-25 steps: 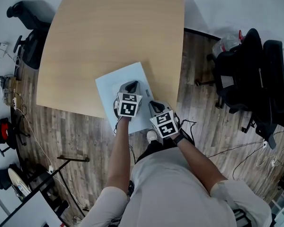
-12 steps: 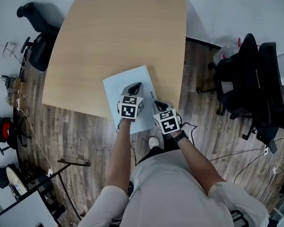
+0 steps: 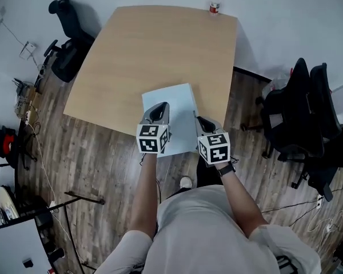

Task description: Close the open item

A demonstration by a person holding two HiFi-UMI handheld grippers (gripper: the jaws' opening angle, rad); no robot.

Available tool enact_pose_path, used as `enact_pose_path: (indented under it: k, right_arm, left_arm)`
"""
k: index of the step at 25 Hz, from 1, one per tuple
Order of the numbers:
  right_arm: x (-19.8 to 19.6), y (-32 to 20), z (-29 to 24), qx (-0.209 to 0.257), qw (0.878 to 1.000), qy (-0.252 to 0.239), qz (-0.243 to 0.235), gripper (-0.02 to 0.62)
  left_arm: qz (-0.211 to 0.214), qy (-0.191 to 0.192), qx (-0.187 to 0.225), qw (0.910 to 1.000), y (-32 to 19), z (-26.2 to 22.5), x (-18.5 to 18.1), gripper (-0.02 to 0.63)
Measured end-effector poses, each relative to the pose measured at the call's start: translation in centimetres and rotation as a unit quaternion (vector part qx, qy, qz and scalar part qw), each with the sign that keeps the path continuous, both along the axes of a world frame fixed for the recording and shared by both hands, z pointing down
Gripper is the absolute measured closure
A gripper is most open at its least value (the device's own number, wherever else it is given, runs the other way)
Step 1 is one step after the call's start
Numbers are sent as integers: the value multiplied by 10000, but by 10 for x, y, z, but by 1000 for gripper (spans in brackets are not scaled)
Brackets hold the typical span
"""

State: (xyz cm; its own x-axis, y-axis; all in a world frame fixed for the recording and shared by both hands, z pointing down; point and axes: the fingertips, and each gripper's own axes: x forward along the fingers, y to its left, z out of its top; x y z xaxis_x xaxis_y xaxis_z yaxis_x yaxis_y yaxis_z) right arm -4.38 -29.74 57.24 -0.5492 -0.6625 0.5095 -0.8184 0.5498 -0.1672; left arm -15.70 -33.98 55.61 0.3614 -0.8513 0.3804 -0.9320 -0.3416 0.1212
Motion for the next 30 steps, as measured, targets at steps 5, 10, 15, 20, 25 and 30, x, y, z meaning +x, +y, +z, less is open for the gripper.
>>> enact_pose_path:
  k: [5,10,15,20,25,30]
  right_arm:
    - [-10,20,-33,316,9993,-193,-46,581]
    - [-25,38,-55,551,9980,-282,-148,581]
    - [-35,50,-82,866,9952,-447,-127,581]
    - [-43,57,-120,1327,9894,-572,-111,581]
    - [-50,65,-159,1973,9794,-383,-195,581]
    - [-54,74,-178,2093,9758,-580,-237,581]
  left_arm:
    - [-112,57,396,9991,31,-38,-13,597]
    - [-209,136,781,9966,55,-69,-24,597]
    - [-302,208,1102,9932,80,-96,-34,597]
    - [-456,379,1440,9878,101,-125,-43,597]
    - [-561,294,1813,9814,120,-151,-47,597]
    - [-641,-5,2061,9764,134,-163,-51,597]
